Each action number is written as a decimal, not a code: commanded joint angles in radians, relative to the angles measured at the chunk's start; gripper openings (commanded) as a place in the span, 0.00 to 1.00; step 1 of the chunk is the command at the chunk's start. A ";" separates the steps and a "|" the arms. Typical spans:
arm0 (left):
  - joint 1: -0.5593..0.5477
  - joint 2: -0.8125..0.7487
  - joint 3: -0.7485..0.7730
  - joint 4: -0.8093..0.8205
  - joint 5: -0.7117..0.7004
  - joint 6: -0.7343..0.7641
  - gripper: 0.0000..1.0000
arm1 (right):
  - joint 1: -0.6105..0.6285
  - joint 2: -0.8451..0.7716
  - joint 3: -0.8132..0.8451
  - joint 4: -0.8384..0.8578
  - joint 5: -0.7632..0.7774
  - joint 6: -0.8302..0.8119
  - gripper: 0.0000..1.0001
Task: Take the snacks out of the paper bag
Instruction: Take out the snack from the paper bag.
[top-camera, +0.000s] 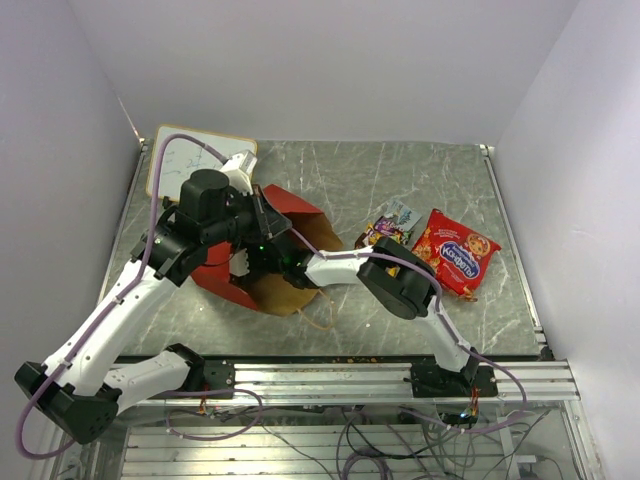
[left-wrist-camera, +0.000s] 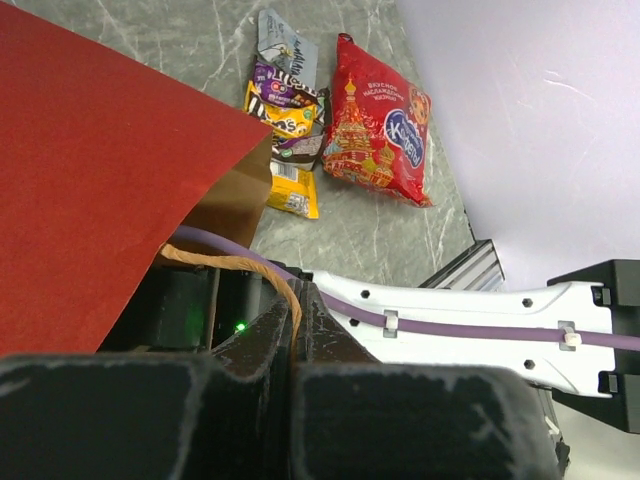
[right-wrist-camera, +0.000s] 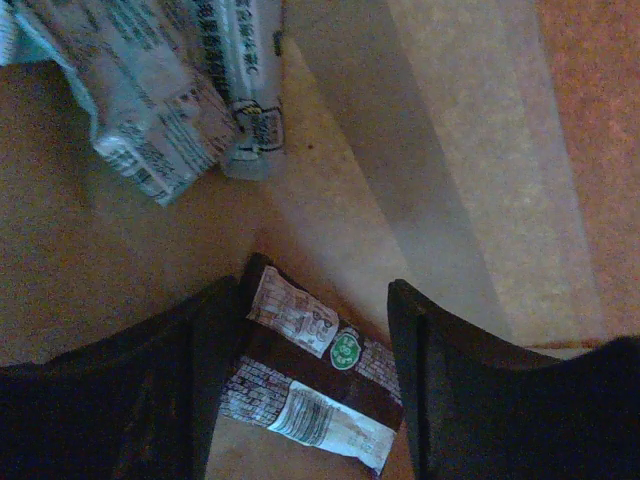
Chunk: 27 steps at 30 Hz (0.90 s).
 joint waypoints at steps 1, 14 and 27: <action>-0.007 -0.034 0.014 -0.033 0.004 0.014 0.07 | -0.003 0.046 0.023 0.003 0.139 0.012 0.60; -0.007 -0.045 0.030 -0.064 -0.048 0.029 0.07 | -0.008 0.077 0.090 -0.042 0.195 0.051 0.06; -0.007 -0.026 0.032 -0.074 -0.082 0.034 0.07 | -0.010 -0.043 0.019 -0.035 0.128 0.048 0.00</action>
